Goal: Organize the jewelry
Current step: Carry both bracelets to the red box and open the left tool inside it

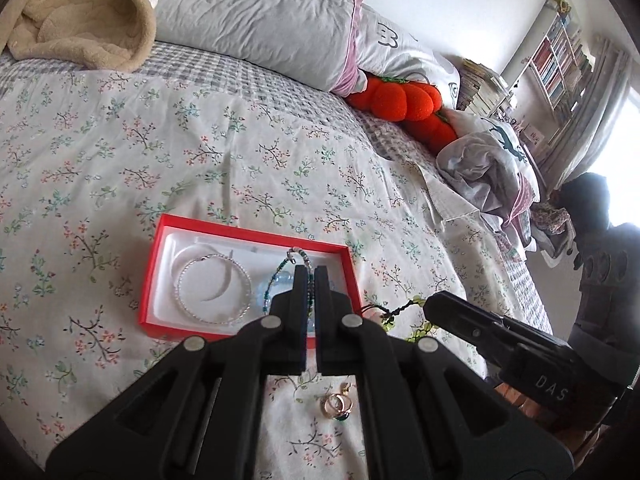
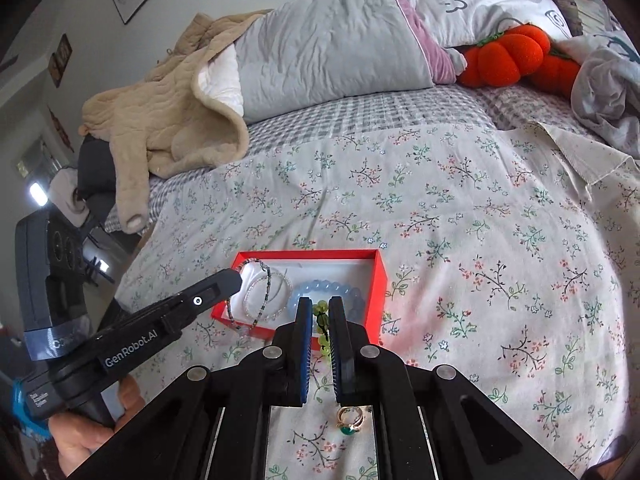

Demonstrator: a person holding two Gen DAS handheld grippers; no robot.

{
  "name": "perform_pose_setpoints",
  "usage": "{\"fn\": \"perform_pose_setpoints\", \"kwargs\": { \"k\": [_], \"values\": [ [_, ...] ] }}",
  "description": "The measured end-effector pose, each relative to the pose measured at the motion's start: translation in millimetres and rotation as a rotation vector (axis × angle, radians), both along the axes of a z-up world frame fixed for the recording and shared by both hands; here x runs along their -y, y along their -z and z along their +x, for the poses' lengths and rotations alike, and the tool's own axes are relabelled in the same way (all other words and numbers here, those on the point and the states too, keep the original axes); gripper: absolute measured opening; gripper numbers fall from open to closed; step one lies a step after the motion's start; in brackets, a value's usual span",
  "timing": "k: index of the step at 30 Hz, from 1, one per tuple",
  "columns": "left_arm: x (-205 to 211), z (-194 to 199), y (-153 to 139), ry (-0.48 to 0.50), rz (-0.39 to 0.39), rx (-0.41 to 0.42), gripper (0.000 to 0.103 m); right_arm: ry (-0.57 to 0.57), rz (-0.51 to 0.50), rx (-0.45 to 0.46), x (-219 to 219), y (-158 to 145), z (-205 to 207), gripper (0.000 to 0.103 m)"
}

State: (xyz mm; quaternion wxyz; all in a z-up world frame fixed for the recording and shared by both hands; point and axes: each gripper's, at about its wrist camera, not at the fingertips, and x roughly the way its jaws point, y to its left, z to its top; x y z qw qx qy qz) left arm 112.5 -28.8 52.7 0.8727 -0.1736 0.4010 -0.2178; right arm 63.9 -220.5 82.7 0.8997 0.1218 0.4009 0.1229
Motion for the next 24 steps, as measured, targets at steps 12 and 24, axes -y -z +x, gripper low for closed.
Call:
{"fn": "perform_pose_setpoints", "kwargs": {
  "k": [12,24],
  "values": [
    [-14.7,20.6,30.8,-0.113,0.113,-0.078,0.003,0.039,-0.029,-0.013,-1.9,5.0,11.5,0.008],
    [-20.5,18.7,33.4,-0.141,0.237,-0.081,0.018,0.051,-0.058,-0.003,-15.9,1.6,16.5,0.008]
  ]
}}
